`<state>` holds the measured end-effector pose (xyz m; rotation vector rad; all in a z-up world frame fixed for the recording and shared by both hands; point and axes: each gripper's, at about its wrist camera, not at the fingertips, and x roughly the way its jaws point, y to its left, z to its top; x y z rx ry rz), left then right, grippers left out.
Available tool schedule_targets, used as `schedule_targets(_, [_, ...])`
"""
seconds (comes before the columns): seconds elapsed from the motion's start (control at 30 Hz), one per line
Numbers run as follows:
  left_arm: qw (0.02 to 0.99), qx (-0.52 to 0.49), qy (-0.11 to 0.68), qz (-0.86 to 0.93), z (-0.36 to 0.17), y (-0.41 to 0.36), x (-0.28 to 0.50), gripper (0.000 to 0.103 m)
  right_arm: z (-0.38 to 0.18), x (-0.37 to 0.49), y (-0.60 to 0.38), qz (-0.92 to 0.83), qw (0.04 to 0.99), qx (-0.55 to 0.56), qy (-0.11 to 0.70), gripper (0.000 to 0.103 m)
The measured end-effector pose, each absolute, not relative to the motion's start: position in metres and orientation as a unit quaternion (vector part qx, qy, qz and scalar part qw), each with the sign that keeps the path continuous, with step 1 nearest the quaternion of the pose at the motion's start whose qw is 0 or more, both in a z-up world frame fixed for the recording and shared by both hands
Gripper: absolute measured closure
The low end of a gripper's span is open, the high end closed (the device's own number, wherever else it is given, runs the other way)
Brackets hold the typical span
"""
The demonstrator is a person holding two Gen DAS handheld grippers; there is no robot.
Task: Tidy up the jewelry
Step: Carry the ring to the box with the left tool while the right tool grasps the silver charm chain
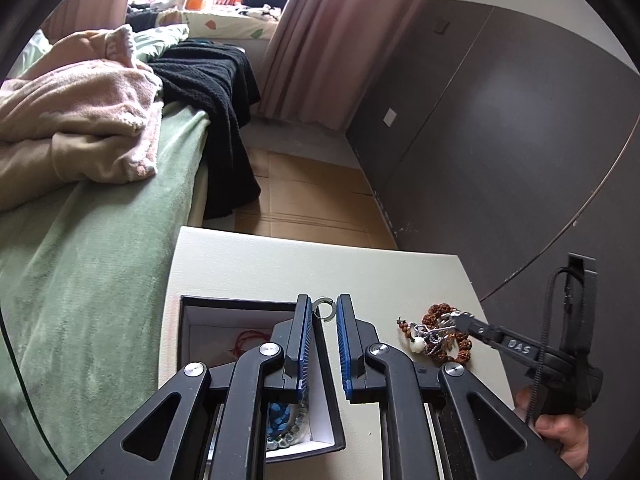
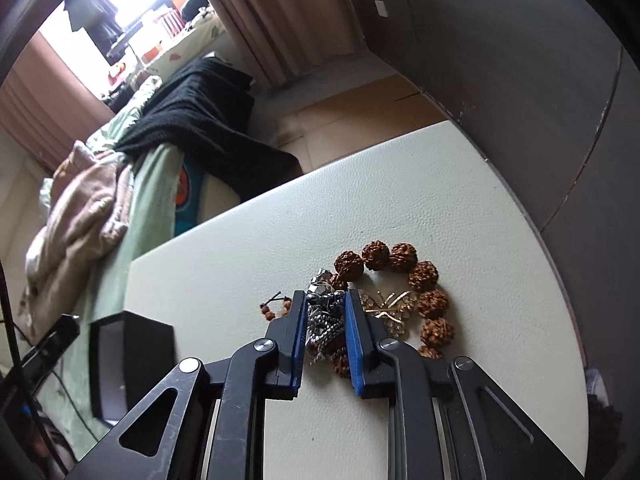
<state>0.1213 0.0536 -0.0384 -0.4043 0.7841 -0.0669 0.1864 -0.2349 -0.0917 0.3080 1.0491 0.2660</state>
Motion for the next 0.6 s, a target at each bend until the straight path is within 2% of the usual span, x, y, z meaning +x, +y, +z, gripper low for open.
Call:
schedule_targets(0.3, [0.906,-0.202,0.372,-0.027,-0.032,0.065,0.104,0.09,-0.036,0.157,-0.251,0.161,0.866,0.197,0.431,0.084])
schedule_targets(0.6, [0.903,-0.219,0.369,-0.031,-0.03,0.073,0.098,0.09,0.034,0.128,-0.234,0.197,0.892,0.194,0.359,0.084])
